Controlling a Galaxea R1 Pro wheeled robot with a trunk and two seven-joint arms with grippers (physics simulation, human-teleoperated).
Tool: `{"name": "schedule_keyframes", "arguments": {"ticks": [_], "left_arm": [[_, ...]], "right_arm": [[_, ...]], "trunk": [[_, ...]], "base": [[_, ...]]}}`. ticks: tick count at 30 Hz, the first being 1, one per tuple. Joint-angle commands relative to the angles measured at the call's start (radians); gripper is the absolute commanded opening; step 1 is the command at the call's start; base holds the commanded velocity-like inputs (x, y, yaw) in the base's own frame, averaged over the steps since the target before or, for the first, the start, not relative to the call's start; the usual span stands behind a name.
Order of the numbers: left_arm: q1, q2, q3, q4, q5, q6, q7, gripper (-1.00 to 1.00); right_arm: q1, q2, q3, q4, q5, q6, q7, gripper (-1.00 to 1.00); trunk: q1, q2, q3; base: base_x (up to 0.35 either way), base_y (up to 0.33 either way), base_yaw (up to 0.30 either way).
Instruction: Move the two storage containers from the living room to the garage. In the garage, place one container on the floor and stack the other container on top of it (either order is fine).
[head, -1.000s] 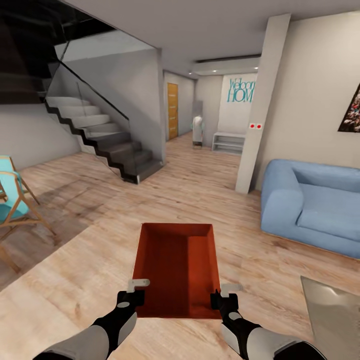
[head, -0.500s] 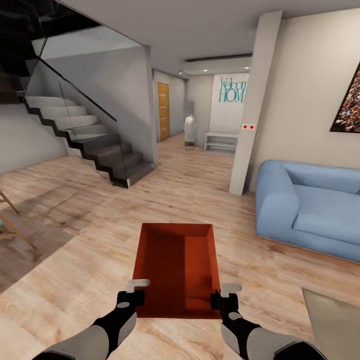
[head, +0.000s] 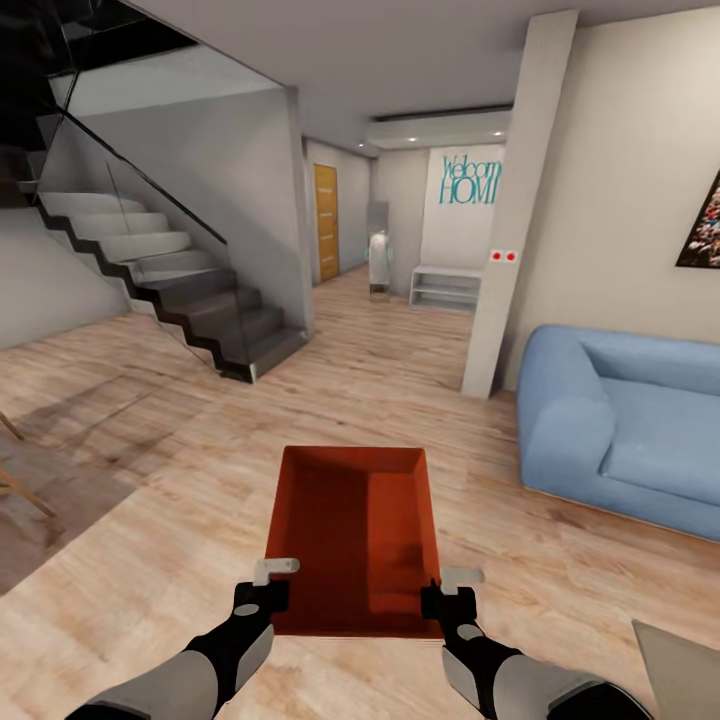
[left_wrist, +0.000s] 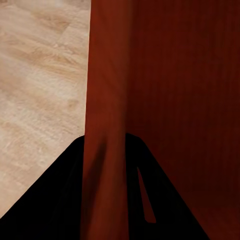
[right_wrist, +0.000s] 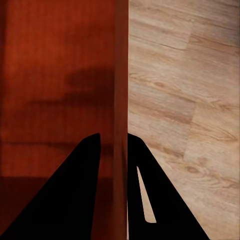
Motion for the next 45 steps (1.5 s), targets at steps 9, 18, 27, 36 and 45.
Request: {"name": "schedule_keyframes", "arguments": {"ticks": [9,18,27,36,45], "left_arm": [[-0.001,0.042,0.037,0.001,0.086,0.001,0.008,-1.00],[-0.001,0.042,0.037,0.001,0.086,0.001,0.008,-1.00],[-0.001,0.042,0.038,-0.001,0.088,0.001,0.008,-1.00],[-0.001,0.043,0.038,-0.001,0.088,0.001,0.008,-1.00],[-0.001,0.045,0.038,-0.006,0.088,0.001,0.008,-1.00]], "right_arm": [[-0.001,-0.012,-0.048,-0.002,0.033,0.000,0.003,-1.00],[-0.001,-0.012,-0.048,-0.002,0.033,0.000,0.003,-1.00],[-0.001,-0.012,-0.048,-0.003,0.033,0.000,0.003,-1.00],[-0.001,-0.012,-0.048,-0.002,0.033,0.000,0.003,-1.00],[-0.001,-0.012,-0.048,-0.002,0.033,-0.001,0.002,-1.00]], "trunk": [[0.001,-0.001,-0.001],[0.001,-0.001,-0.001],[0.001,-0.001,-0.001],[0.001,-0.001,-0.001],[0.001,-0.001,-0.001]], "base": [[0.323,0.000,0.000],[0.323,0.000,0.000],[0.323,0.000,0.000],[0.323,0.000,0.000],[0.323,0.000,0.000]]}}
